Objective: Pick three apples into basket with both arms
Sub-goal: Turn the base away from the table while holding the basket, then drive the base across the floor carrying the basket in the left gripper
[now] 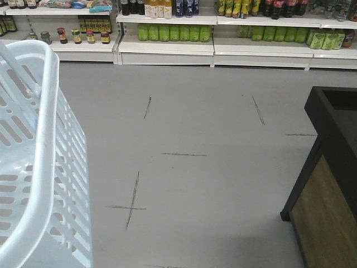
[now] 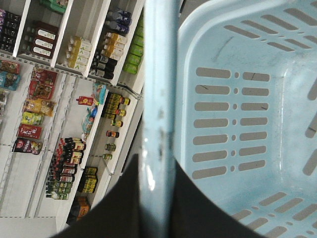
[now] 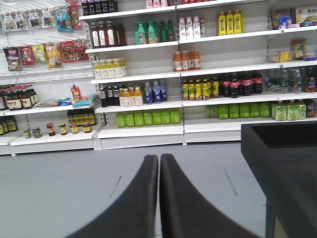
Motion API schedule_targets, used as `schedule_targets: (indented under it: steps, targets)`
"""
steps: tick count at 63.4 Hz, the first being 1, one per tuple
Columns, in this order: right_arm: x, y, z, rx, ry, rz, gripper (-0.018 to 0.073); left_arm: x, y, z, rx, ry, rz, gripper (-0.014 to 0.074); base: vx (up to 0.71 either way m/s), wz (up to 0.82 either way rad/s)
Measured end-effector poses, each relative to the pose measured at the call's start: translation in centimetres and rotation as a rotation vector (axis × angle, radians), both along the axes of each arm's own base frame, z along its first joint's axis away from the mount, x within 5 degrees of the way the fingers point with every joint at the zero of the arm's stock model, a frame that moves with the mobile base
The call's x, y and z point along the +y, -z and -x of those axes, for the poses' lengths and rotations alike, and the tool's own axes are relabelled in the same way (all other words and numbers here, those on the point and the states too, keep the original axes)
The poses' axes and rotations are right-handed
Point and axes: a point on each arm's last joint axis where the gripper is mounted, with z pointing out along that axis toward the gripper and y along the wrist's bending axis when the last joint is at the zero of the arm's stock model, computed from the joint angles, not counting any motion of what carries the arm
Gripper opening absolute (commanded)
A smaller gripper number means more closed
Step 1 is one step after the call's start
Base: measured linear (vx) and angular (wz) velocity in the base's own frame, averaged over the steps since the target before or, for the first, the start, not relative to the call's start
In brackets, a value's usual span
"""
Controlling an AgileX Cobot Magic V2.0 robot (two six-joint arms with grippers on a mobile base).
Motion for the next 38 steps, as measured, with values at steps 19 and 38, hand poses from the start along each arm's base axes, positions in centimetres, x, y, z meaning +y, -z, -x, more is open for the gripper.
schedule_targets:
  steps: [19, 38]
  targets:
    - [0.00, 0.00, 0.00, 0.000, 0.000, 0.000, -0.0008, 0.00, 0.00, 0.00, 0.000, 0.000, 0.000, -0.0007, 0.09, 0.08]
    - [0.00, 0.00, 0.00, 0.000, 0.000, 0.000, -0.0008, 0.00, 0.00, 0.00, 0.000, 0.000, 0.000, -0.0007, 0.13, 0.06]
